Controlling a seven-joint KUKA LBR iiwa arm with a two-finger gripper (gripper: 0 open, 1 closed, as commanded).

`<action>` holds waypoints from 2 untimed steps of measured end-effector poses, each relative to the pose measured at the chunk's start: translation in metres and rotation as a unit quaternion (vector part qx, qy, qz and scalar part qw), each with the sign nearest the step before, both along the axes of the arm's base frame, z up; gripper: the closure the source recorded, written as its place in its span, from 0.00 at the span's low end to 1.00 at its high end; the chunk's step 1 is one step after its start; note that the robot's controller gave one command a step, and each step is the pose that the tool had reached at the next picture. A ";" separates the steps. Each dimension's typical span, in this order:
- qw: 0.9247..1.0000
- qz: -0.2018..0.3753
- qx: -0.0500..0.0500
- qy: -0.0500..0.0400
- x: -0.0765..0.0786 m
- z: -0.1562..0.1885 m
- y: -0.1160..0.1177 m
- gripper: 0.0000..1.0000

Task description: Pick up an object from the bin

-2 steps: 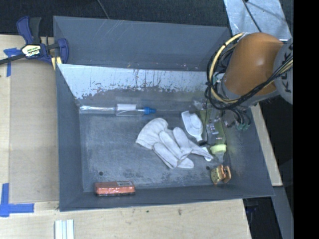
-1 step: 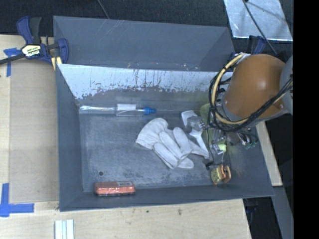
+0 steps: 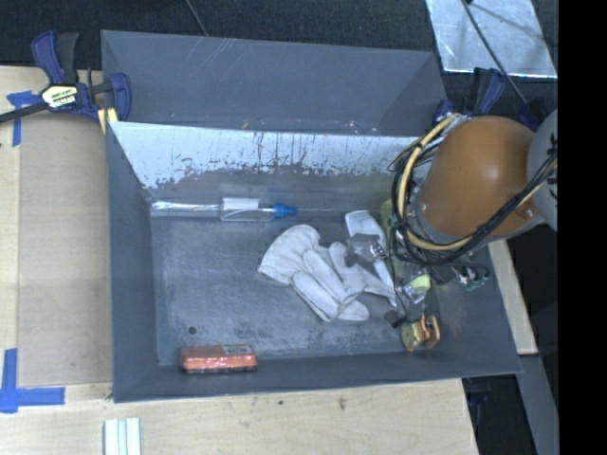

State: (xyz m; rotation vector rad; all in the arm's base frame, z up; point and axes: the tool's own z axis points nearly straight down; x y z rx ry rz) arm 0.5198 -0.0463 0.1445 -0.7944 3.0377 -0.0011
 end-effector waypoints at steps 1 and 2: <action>1.000 -0.005 0.001 -0.008 -0.034 -0.075 0.019 0.00; 0.997 0.079 0.000 -0.001 -0.031 -0.073 0.019 1.00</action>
Offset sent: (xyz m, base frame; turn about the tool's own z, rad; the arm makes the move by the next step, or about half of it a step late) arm -0.0322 0.0196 -0.0745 -0.1590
